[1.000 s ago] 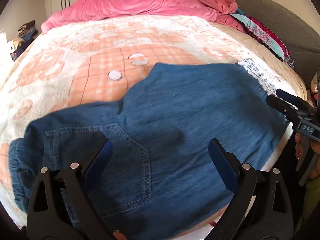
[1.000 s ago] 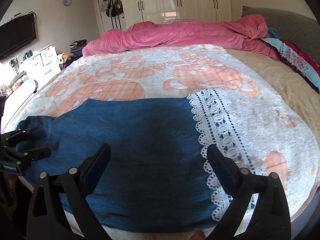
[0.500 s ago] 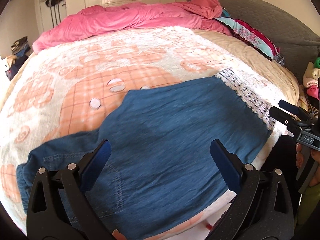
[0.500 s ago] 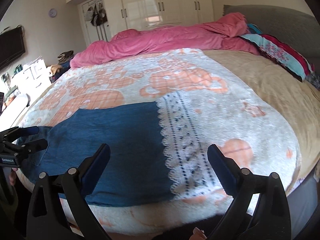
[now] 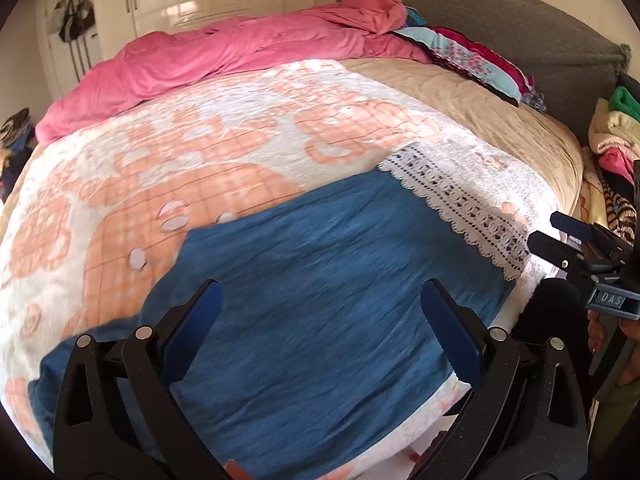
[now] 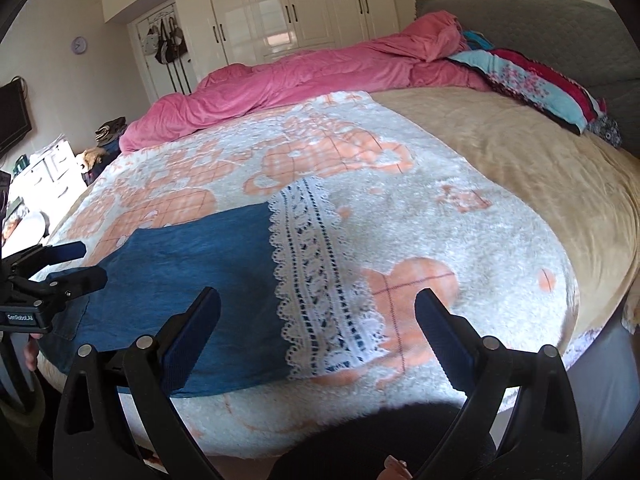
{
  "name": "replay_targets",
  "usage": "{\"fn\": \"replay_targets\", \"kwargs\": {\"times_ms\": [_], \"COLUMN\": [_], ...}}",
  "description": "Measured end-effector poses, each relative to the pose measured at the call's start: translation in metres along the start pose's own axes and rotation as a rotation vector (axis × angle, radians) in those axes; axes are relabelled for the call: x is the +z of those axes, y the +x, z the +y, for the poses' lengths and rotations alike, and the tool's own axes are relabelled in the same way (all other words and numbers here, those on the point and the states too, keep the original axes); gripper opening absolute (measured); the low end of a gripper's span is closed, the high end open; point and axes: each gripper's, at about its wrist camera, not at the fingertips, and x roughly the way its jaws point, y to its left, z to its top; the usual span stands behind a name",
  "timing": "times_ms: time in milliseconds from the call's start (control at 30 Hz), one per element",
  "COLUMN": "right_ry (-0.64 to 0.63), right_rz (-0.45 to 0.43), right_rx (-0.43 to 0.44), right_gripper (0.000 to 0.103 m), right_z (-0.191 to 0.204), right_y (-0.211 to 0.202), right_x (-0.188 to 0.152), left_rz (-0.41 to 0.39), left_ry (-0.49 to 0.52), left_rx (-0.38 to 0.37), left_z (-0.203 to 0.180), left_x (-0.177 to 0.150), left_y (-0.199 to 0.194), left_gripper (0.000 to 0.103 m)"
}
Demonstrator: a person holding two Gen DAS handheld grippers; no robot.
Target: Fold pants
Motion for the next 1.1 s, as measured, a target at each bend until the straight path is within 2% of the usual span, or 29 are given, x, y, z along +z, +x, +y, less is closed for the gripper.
{"fn": "replay_targets", "kwargs": {"times_ms": [267,600,933,1000,1033,1100], "right_ry": [0.062,0.112,0.141,0.147,0.142,0.136], "right_rz": [0.057,0.107,0.151,0.173,0.186,0.221], "right_rx": [0.009,0.038,0.096,0.103,0.111,0.124], "right_gripper": [0.097,0.097,0.096,0.084,0.074,0.070], "right_z": [-0.014,-0.024,-0.030,-0.030,-0.029,-0.027], "right_y": [0.009,0.021,0.031,0.036,0.038,0.045], "right_x": [-0.004,-0.007,-0.008,-0.009,-0.009,-0.010], "left_rz": [0.015,0.059,0.145,0.144,0.145,0.157], "left_ry": [0.078,0.120,0.100,0.104,0.110,0.116], "left_rx": [-0.012,-0.026,-0.116,-0.128,-0.137,-0.163], "left_z": [-0.025,-0.031,-0.028,-0.029,-0.030,-0.032], "left_x": [0.020,0.044,0.086,0.093,0.098,0.104], "left_y": [0.022,0.060,0.124,0.135,0.141,0.153], "left_gripper": [0.093,0.093,0.093,0.093,0.093,0.093]}}
